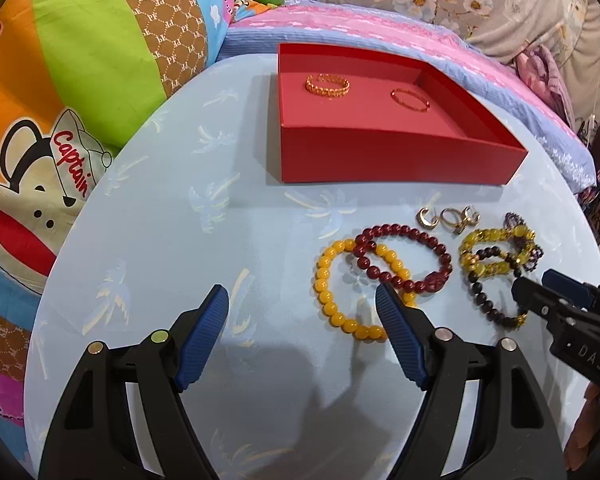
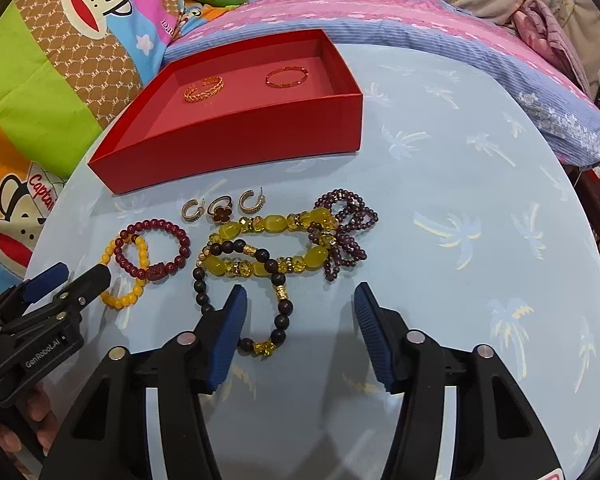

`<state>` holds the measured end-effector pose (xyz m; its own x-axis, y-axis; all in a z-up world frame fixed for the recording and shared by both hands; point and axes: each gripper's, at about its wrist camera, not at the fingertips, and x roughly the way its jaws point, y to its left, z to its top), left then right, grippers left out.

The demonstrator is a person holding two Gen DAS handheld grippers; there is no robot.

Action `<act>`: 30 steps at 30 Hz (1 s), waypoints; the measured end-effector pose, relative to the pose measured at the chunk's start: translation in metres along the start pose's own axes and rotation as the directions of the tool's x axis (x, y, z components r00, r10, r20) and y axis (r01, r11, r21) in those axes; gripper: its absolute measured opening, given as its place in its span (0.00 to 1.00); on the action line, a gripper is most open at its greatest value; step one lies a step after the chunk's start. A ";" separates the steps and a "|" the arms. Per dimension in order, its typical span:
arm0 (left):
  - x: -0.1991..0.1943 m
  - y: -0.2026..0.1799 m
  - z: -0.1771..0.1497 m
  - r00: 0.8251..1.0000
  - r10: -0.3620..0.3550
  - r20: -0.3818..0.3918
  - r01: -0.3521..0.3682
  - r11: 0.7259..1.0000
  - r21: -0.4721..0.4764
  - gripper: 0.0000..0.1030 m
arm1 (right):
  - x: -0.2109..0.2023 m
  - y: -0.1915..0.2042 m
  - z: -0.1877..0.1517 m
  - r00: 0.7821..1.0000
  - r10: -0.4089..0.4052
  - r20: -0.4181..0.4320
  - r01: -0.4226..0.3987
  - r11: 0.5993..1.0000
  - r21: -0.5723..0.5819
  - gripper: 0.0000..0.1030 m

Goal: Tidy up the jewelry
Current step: 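Move left tool to yellow bead bracelet while right tool reaches black bead bracelet, then grasp and lift yellow bead bracelet with left while right lifts black bead bracelet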

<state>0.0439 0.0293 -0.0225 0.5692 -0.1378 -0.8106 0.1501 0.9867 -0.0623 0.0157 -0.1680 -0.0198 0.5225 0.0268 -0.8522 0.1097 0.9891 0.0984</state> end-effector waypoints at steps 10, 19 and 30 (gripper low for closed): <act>0.004 -0.007 -0.003 1.000 -0.010 0.010 0.010 0.999 0.047 0.41 | 0.006 0.006 0.000 1.000 -0.009 0.011 0.010 1.000 -0.025 0.29; -0.003 -0.009 0.000 0.997 -0.077 -0.003 0.078 0.996 0.046 0.07 | 0.002 -0.001 -0.001 0.999 0.041 -0.004 -0.041 0.999 0.005 0.08; -0.035 -0.001 0.012 0.994 -0.101 0.037 0.100 0.994 0.034 0.07 | -0.033 -0.006 0.007 0.995 0.082 0.061 -0.084 0.996 0.028 0.08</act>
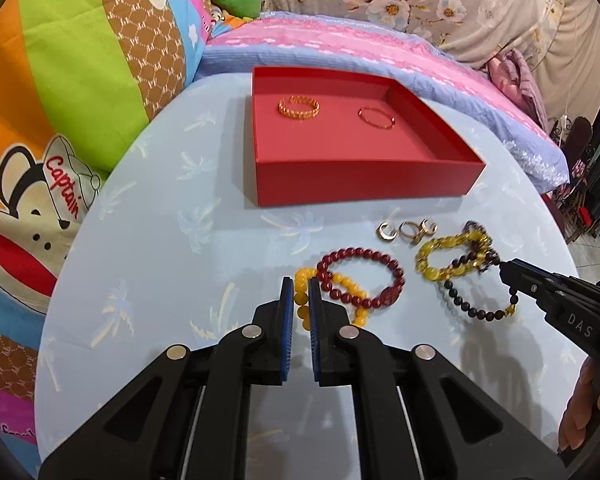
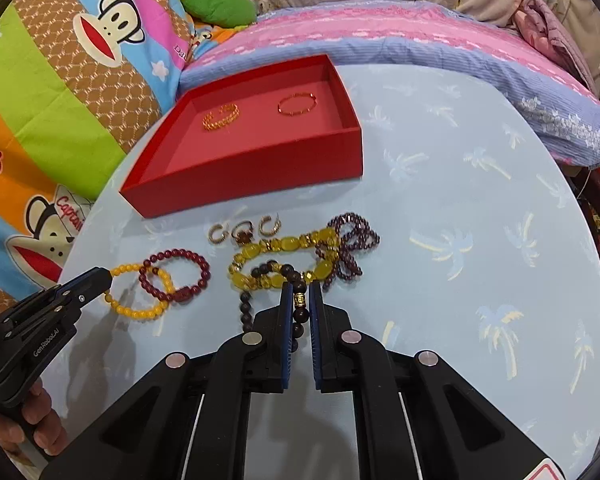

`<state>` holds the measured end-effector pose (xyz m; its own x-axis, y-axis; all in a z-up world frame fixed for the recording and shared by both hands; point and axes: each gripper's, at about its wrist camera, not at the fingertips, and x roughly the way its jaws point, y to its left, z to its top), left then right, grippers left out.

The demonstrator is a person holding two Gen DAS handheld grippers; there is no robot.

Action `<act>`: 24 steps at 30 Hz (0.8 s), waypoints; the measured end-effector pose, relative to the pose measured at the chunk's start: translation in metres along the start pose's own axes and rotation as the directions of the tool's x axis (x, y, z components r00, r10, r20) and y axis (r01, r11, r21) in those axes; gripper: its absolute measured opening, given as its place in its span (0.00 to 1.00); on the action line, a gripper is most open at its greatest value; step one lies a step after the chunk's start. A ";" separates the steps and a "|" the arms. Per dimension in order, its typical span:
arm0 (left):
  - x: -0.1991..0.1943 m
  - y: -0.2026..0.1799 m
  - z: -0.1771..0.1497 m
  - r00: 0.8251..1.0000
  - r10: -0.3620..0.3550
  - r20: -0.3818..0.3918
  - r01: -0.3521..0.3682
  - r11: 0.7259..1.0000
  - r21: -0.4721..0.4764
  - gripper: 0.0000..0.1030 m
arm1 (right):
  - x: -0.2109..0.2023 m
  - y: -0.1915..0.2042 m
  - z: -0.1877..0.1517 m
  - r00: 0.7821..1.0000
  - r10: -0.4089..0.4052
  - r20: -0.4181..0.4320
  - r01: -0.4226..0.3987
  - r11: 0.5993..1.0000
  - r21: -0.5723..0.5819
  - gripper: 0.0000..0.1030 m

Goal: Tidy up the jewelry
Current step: 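Grasp and lift yellow bead bracelet with left while right lifts black bead bracelet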

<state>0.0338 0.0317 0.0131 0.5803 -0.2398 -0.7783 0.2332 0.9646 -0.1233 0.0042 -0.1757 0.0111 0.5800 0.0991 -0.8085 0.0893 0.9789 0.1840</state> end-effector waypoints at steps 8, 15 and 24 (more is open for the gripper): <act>-0.022 -0.010 0.021 0.998 -0.034 0.056 0.033 0.999 0.020 0.07 | -0.015 0.004 0.017 0.999 0.023 0.042 -0.022 1.000 -0.011 0.03; -0.035 -0.025 0.060 0.989 -0.055 0.134 0.047 0.997 0.067 0.07 | -0.019 0.011 0.042 0.996 0.039 0.083 -0.037 0.999 -0.035 0.01; -0.042 -0.032 0.098 0.976 -0.074 0.206 0.060 0.996 0.073 0.07 | -0.025 0.004 0.072 0.989 0.034 0.141 -0.031 0.999 -0.025 0.01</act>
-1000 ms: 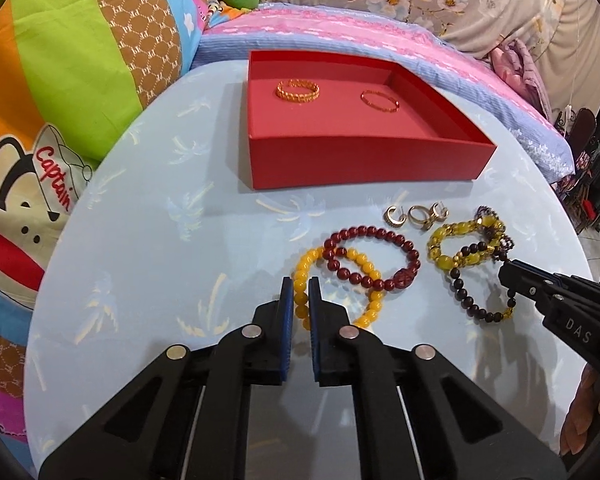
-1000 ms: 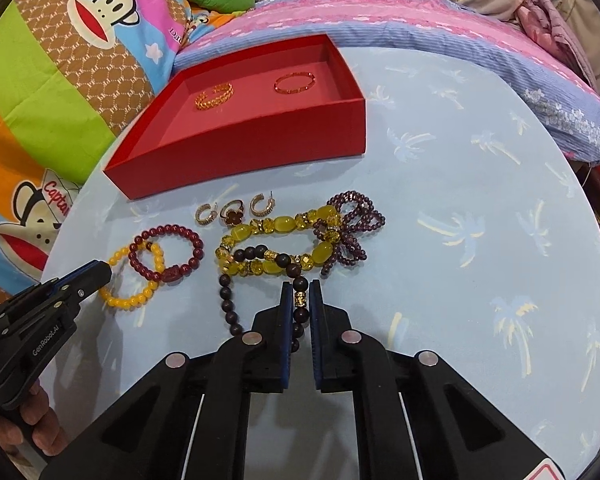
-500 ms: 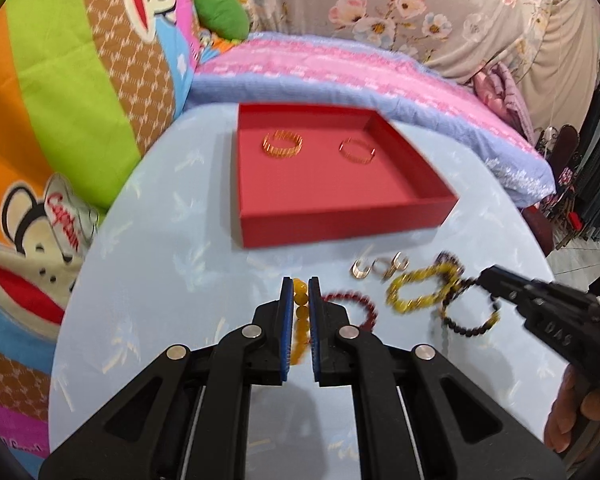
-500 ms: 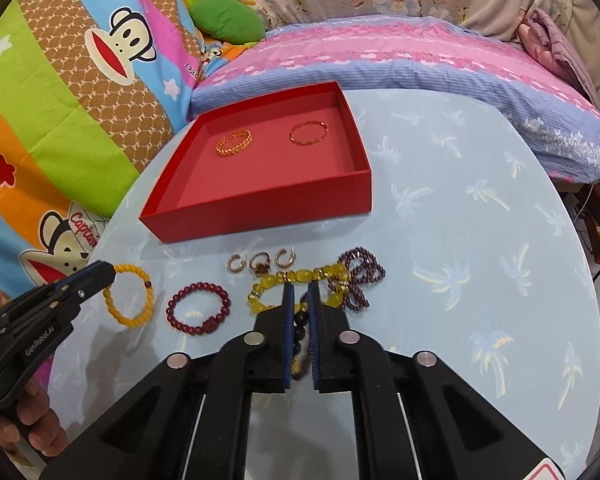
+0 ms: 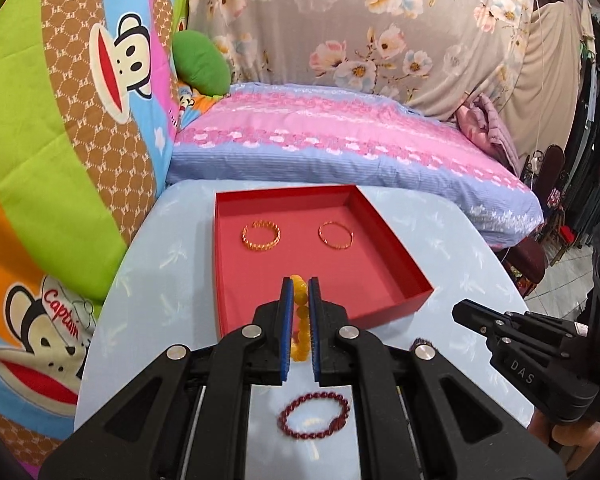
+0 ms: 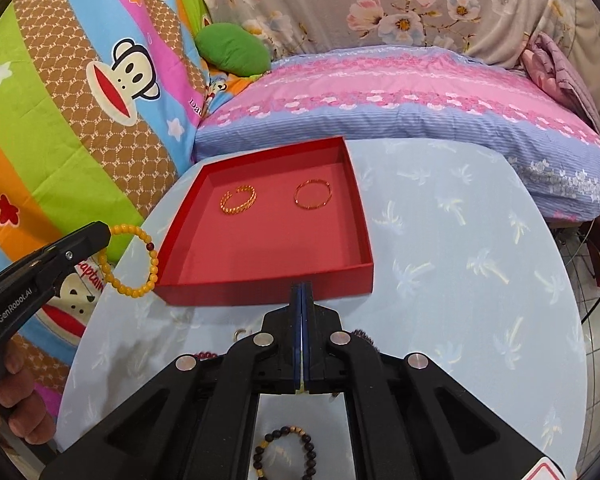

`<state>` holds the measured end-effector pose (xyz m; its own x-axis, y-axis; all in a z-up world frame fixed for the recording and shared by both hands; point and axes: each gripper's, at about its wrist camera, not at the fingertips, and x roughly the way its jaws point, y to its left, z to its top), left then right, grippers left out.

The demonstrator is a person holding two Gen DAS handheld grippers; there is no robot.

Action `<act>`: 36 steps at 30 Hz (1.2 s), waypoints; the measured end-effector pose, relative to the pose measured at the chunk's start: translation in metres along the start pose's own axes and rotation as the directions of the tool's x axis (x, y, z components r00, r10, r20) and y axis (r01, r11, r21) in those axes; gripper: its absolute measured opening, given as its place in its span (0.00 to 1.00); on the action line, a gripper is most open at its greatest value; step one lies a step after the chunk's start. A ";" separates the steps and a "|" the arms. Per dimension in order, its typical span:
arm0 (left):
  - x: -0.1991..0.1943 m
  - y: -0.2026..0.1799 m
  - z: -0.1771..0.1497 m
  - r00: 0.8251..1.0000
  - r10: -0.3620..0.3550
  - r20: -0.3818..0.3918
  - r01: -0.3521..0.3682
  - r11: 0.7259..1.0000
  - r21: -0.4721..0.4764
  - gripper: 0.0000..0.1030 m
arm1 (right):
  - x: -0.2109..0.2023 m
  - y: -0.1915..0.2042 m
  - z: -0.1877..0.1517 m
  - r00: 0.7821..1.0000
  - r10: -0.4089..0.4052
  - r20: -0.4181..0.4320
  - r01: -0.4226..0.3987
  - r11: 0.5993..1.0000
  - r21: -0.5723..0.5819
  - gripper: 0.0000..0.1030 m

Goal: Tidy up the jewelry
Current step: 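Grasp and lift yellow bead bracelet with left while right lifts black bead bracelet, then carry both bead bracelets into the red box and open both tools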

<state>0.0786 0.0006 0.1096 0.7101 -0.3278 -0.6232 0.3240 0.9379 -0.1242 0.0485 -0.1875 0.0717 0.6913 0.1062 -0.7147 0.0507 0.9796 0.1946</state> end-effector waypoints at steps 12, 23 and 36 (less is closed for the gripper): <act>0.009 0.002 -0.033 0.997 -0.003 -0.083 0.000 1.000 -0.028 0.07 | 0.020 -0.005 -0.081 0.975 0.021 -0.223 -0.023 1.000 -0.009 0.21; 0.008 -0.001 -0.056 0.991 -0.017 -0.130 0.011 0.999 -0.047 0.07 | 0.029 0.001 -0.112 0.965 -0.050 -0.258 0.029 0.996 -0.085 0.08; 0.012 0.005 -0.044 0.993 -0.011 -0.114 0.006 0.999 -0.049 0.07 | 0.005 0.012 -0.055 0.992 -0.015 -0.127 0.003 0.996 -0.090 0.08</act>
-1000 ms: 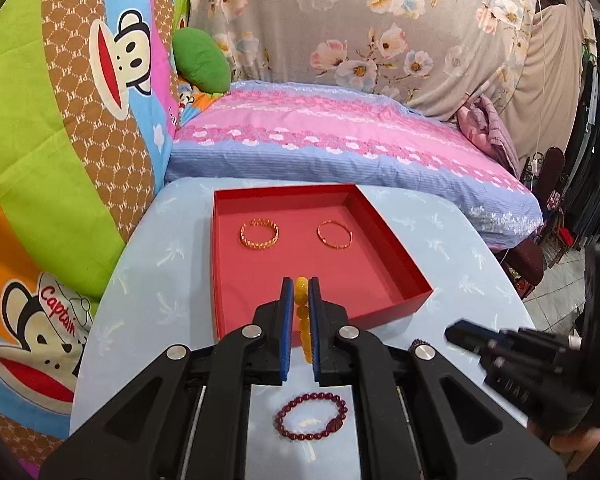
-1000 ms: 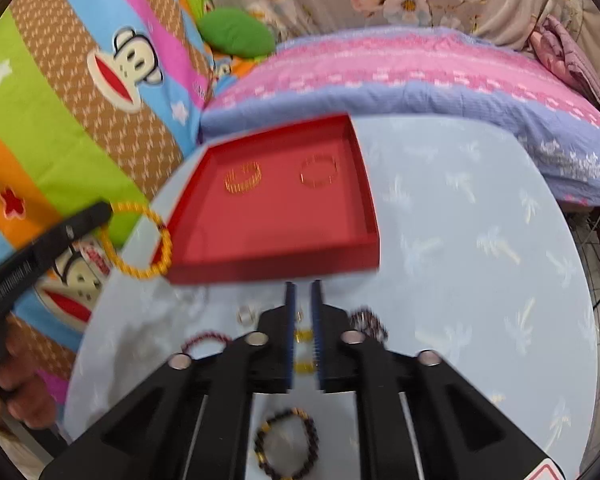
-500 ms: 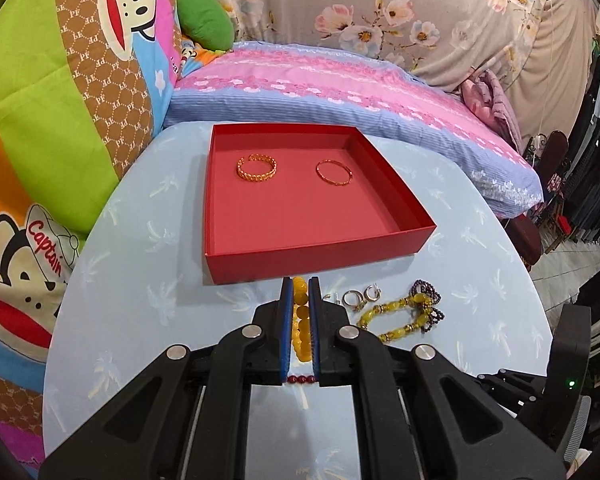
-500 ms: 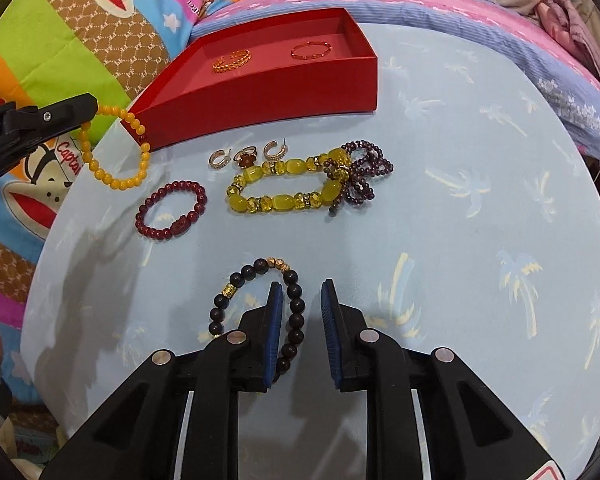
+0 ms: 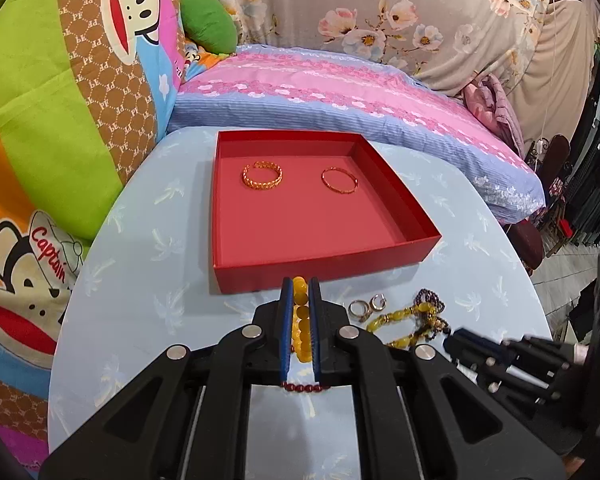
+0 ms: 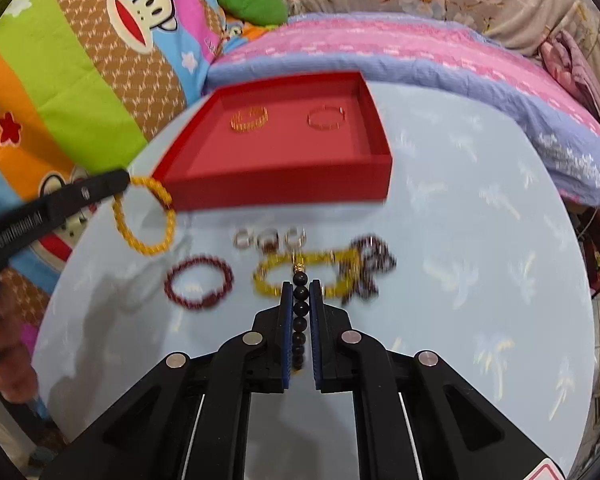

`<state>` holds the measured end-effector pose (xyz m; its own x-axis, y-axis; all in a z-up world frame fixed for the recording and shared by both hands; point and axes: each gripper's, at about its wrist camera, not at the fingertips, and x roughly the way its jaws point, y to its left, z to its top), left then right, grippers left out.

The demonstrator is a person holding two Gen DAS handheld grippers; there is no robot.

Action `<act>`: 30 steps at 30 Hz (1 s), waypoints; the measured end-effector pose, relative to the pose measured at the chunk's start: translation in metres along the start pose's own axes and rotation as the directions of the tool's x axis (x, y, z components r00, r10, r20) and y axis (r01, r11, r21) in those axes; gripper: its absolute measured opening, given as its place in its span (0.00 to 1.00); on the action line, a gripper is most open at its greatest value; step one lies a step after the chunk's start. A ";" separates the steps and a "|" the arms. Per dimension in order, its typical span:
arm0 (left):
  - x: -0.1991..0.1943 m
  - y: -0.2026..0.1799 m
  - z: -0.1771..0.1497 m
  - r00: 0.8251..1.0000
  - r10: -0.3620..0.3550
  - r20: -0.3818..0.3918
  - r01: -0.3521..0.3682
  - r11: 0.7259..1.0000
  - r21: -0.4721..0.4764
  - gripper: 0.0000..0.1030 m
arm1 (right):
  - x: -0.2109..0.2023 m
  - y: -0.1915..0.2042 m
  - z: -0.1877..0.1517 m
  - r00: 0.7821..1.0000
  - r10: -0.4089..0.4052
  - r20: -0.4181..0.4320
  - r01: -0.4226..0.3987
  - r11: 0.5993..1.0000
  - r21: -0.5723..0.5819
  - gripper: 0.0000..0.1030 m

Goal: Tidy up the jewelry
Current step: 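Carry both bead bracelets into the red box and open both tools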

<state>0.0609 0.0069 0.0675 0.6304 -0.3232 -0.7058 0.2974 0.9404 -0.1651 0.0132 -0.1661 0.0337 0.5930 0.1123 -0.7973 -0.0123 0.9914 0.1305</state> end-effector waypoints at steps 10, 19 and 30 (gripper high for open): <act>0.026 0.003 0.049 0.999 -0.018 0.036 0.017 1.000 0.017 0.07 | 0.012 0.005 0.094 0.993 0.010 0.116 -0.006 0.999 -0.035 0.08; 0.077 0.005 0.091 0.998 -0.044 0.038 0.044 0.999 0.020 0.07 | 0.067 0.004 0.146 0.996 0.044 0.073 -0.044 0.999 -0.006 0.08; 0.147 0.022 0.091 0.998 -0.025 -0.060 0.025 1.000 0.000 0.07 | 0.139 -0.007 0.151 0.998 0.052 -0.039 -0.050 0.998 0.042 0.08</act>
<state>0.2251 -0.0294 0.0230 0.5782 -0.3400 -0.7417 0.3136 0.9318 -0.1827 0.2177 -0.1676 0.0108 0.5599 0.1662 -0.8117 -0.0087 0.9808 0.1948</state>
